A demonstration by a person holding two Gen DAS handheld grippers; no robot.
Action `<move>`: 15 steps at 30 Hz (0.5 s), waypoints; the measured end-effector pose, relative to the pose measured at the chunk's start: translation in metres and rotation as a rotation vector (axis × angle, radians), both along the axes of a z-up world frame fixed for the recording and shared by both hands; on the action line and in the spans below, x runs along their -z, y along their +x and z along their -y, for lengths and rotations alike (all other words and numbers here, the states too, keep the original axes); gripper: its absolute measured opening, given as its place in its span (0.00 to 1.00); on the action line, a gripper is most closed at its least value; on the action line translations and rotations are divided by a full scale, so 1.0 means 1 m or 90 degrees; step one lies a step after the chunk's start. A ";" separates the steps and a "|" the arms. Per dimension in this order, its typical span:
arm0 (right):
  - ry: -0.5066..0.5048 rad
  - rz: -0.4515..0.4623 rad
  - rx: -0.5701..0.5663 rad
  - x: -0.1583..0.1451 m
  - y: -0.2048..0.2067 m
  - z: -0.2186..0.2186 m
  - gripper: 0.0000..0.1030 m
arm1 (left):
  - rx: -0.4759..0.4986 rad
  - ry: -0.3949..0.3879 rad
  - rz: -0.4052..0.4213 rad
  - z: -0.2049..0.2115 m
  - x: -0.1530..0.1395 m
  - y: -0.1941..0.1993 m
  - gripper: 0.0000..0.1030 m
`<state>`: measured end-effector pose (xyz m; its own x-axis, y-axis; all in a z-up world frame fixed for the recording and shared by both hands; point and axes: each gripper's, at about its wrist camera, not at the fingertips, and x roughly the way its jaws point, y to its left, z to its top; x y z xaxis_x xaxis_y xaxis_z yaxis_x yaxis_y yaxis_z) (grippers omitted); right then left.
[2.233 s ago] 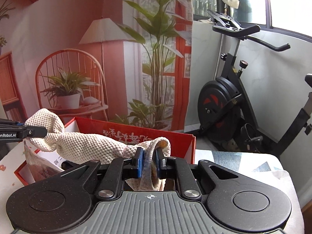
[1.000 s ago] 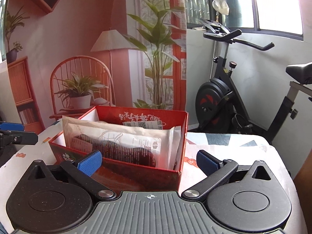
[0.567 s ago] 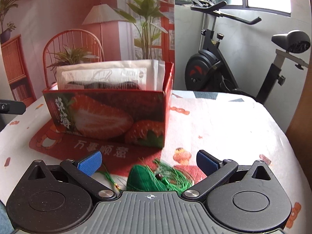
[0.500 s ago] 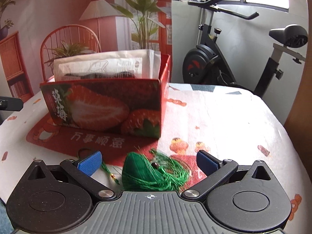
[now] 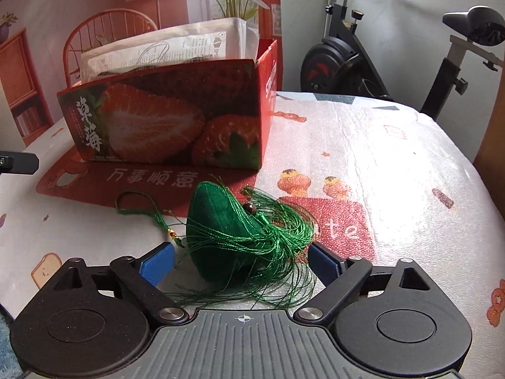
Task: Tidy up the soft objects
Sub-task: 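Reach both tools down to the green tasseled knit ball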
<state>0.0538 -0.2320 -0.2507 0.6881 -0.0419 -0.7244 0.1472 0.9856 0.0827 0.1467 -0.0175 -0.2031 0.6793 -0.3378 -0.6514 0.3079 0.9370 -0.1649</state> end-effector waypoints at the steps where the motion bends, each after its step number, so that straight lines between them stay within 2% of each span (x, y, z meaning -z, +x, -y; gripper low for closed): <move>1: -0.001 -0.003 -0.005 0.002 0.003 -0.001 0.78 | -0.003 -0.004 -0.004 -0.001 0.001 0.001 1.00; 6: 0.002 -0.010 -0.040 0.006 0.019 -0.007 0.61 | -0.008 -0.015 -0.008 -0.002 0.002 0.002 1.00; 7: 0.007 -0.013 -0.048 0.008 0.024 -0.008 0.54 | -0.005 -0.016 -0.009 -0.002 0.002 0.002 1.00; 15: 0.023 -0.013 -0.140 0.013 0.051 -0.045 0.52 | 0.009 -0.025 -0.025 0.004 0.007 0.006 0.99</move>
<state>0.1053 -0.1874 -0.2641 0.6631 0.1332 -0.7366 -0.0685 0.9907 0.1175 0.1527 -0.0211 -0.2099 0.6489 -0.3727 -0.6633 0.3132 0.9254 -0.2136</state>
